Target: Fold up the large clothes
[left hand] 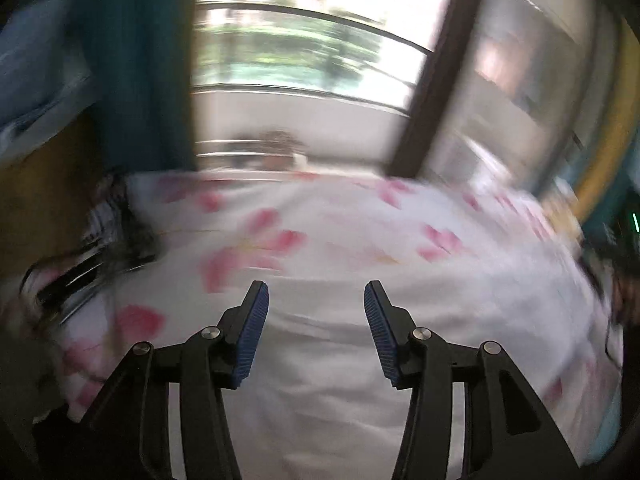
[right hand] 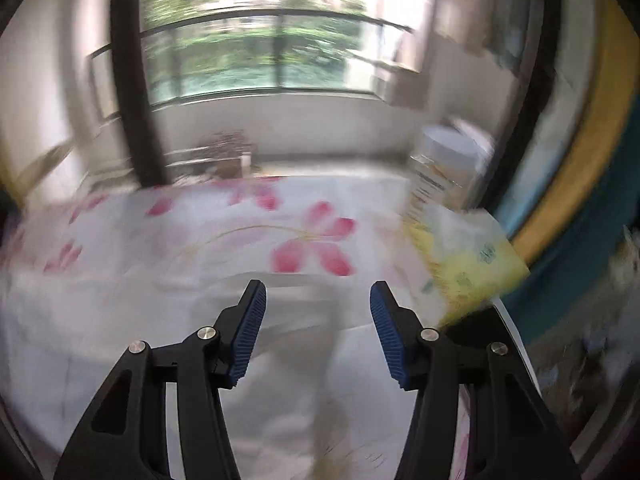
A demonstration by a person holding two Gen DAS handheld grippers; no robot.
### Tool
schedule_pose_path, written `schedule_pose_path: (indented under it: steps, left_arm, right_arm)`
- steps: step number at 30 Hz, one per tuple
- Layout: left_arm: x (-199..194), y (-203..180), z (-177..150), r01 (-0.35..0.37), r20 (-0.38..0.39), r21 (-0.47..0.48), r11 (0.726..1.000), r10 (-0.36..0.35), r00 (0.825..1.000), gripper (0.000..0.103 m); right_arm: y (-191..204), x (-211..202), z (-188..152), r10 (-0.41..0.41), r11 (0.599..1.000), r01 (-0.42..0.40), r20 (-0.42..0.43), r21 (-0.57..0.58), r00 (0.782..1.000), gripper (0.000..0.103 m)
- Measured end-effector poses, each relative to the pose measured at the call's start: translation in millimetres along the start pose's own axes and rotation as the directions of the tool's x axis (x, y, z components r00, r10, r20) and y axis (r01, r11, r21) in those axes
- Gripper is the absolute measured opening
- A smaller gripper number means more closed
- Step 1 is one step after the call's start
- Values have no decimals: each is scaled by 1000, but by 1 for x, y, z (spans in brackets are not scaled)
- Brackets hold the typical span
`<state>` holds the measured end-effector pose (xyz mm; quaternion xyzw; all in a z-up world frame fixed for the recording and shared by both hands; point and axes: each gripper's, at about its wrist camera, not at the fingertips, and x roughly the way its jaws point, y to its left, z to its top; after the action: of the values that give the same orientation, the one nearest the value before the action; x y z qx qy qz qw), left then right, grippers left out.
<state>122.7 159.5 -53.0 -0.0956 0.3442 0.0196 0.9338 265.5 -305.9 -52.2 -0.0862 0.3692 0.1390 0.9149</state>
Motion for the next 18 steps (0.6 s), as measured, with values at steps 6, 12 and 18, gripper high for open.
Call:
schedule_pose_path:
  steps: [6, 12, 18]
  left_arm:
    - [23, -66, -5, 172, -70, 207, 963, -161, 984, 52]
    - [45, -96, -17, 180, -165, 364, 914, -127, 978, 54]
    - [55, -97, -19, 178, -188, 370, 912, -114, 976, 54]
  right_arm:
    - [75, -10, -12, 187, 950, -187, -24, -249, 982, 54]
    - [112, -7, -20, 297, 885, -308, -86, -349, 951, 54]
    - [125, 6, -35, 263, 858, -301, -146, -416, 954, 54]
